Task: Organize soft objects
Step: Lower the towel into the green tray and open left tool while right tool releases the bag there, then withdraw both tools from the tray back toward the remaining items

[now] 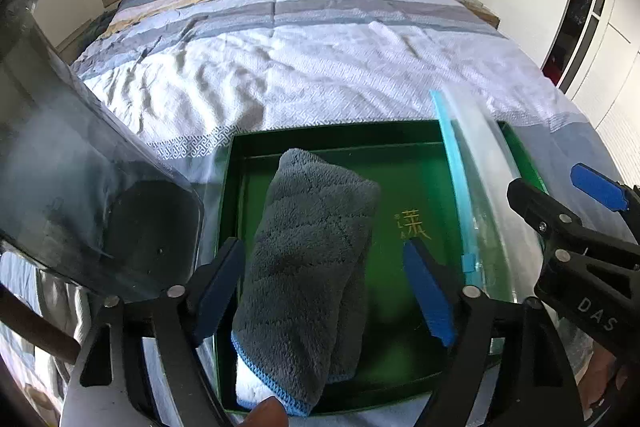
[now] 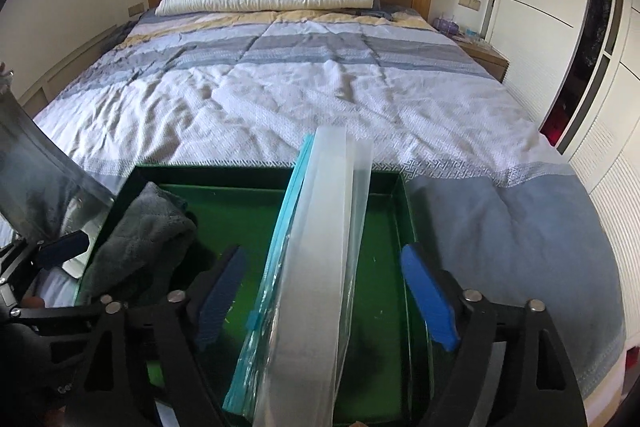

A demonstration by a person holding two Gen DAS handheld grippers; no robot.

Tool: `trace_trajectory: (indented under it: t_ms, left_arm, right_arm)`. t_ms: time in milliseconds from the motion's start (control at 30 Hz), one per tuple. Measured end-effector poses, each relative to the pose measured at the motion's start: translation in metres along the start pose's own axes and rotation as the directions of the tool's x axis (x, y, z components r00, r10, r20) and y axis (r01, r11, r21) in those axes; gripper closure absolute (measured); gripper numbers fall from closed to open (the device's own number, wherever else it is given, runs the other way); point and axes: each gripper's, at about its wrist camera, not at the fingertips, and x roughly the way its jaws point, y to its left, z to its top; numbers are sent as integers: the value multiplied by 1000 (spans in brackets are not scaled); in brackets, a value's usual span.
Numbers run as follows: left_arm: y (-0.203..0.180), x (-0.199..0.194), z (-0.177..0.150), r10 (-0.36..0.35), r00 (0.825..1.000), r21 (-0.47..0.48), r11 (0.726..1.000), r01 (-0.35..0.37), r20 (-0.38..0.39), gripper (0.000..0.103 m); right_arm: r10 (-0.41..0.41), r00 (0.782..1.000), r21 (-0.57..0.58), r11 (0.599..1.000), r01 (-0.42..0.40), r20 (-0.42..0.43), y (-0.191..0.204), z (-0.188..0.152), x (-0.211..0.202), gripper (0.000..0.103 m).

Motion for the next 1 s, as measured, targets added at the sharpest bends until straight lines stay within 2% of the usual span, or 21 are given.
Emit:
trace_trajectory:
  t_ms: [100, 267, 567, 800, 1000]
  left_arm:
    - [-1, -6, 1, -6, 1000, 1, 1000, 6, 12, 8]
    - [-3, -14, 3, -20, 1000, 0, 1000, 20, 22, 3]
    - [-3, -33, -3, -20, 999, 3, 1000, 20, 46, 2]
    - [14, -87, -30, -73, 991, -73, 994, 82, 112, 2]
    - [44, -130, -55, -76, 987, -91, 992, 90, 144, 2]
  right_arm:
    - [-8, 1000, 12, 1000, 7, 19, -3, 0, -13, 3]
    - [-24, 999, 27, 999, 23, 37, -6, 1, -32, 0]
    - [-60, 995, 63, 997, 55, 85, -11, 4, -64, 0]
    - [-98, 984, 103, 991, 83, 150, -10, -14, -106, 0]
    - [-101, 975, 109, 991, 81, 196, 9, -43, -150, 0]
